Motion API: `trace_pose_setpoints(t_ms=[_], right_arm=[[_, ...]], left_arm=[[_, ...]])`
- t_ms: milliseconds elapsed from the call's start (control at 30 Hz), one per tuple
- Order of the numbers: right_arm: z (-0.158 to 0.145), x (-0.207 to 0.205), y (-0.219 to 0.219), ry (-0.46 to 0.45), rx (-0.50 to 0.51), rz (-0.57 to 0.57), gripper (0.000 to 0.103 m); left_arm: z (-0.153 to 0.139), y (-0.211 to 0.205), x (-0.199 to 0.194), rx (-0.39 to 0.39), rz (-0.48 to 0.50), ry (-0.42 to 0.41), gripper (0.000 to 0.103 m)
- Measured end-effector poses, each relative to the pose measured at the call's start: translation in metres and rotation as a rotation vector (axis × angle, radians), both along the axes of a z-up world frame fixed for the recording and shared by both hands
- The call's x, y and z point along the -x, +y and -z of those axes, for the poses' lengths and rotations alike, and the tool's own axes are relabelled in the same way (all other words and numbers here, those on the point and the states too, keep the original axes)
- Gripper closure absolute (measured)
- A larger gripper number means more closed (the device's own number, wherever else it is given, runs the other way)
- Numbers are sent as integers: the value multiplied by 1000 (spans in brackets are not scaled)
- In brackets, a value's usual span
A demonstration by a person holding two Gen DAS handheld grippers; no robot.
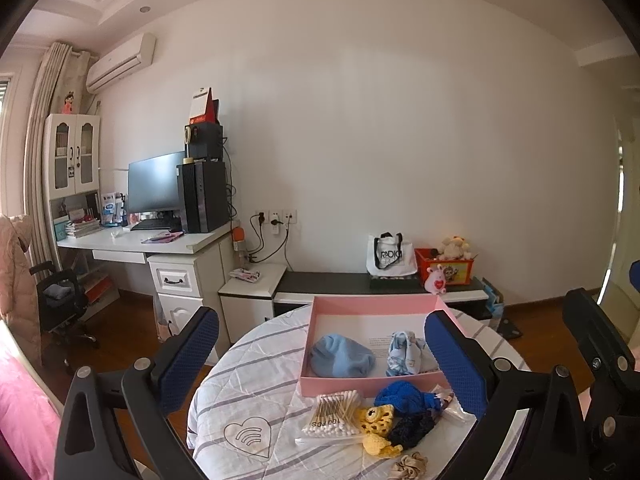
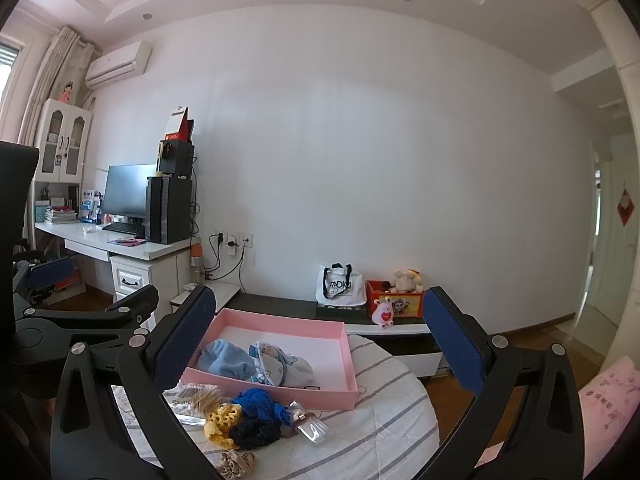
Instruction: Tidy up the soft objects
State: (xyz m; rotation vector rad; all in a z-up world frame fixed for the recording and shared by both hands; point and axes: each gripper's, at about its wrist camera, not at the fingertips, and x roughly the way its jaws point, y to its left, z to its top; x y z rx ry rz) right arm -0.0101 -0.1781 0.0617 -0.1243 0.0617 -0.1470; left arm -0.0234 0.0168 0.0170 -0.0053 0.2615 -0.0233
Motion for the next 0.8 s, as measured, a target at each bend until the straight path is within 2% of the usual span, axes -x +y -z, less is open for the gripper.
trace_pose_setpoints(t_ms=[167, 333, 800], right_arm=[[1, -2, 0, 6, -2, -2, 0], [1, -4, -1, 10, -1, 2, 0], [6, -11, -1, 39, -3, 5, 0]], left_arm=[[-15, 0, -24, 0, -1, 6, 1], [-19, -3, -27, -8, -3, 6, 1], [-15, -4, -38, -15, 5, 33, 1]])
